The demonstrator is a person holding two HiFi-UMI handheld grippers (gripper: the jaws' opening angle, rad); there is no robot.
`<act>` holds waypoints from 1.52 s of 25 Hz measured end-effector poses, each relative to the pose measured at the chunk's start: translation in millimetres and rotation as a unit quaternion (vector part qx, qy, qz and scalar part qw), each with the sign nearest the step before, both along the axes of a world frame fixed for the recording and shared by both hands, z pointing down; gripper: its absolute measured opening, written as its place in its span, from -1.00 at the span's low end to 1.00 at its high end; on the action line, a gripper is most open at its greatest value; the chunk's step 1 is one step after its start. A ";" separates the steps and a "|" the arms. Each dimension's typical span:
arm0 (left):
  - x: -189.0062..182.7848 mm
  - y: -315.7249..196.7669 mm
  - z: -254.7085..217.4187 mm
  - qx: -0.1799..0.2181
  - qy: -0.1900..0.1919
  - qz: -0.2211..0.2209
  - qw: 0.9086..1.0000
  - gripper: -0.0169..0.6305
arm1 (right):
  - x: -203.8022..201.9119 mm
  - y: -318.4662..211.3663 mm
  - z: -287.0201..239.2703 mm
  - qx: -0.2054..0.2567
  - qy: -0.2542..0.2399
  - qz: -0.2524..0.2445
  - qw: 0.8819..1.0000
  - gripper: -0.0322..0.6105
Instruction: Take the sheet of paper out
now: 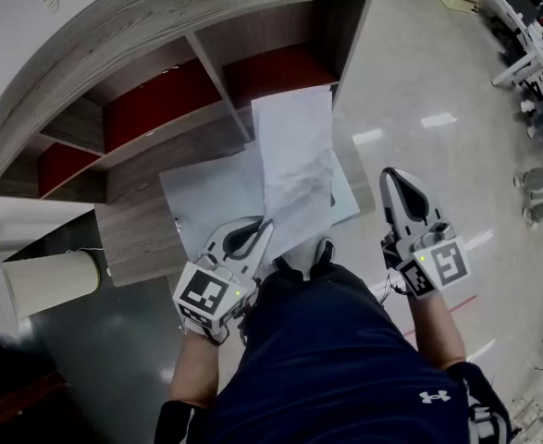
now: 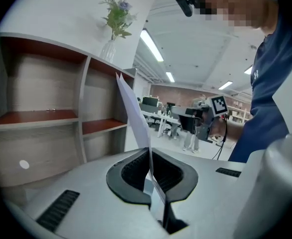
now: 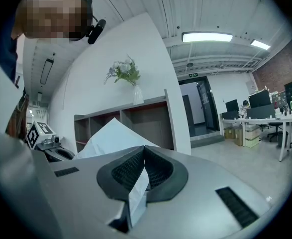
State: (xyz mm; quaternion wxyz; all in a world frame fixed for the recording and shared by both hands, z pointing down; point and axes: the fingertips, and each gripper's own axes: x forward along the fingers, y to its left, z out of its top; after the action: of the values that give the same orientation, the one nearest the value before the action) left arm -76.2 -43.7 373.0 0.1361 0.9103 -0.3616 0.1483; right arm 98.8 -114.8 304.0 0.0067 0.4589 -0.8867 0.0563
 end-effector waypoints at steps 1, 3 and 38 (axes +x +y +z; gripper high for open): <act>0.5 -0.1 1.5 -0.005 0.005 -0.002 1.000 -0.90 | -0.1 0.1 0.6 0.000 0.000 0.000 1.000 -0.86; 1.0 0.3 4.5 -0.011 0.011 -0.002 1.000 -0.90 | 0.2 0.6 2.0 -0.001 0.001 0.000 1.000 -0.86; -10.7 -2.7 8.8 -0.025 0.029 -0.014 0.999 -0.90 | 0.5 3.5 4.9 -0.008 -0.001 -0.005 1.000 -0.86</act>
State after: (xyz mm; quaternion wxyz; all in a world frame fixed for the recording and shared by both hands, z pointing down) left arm -86.9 -46.4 381.9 0.1713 0.9054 -0.3664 0.1294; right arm 99.3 -111.3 308.9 0.0102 0.4541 -0.8886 0.0637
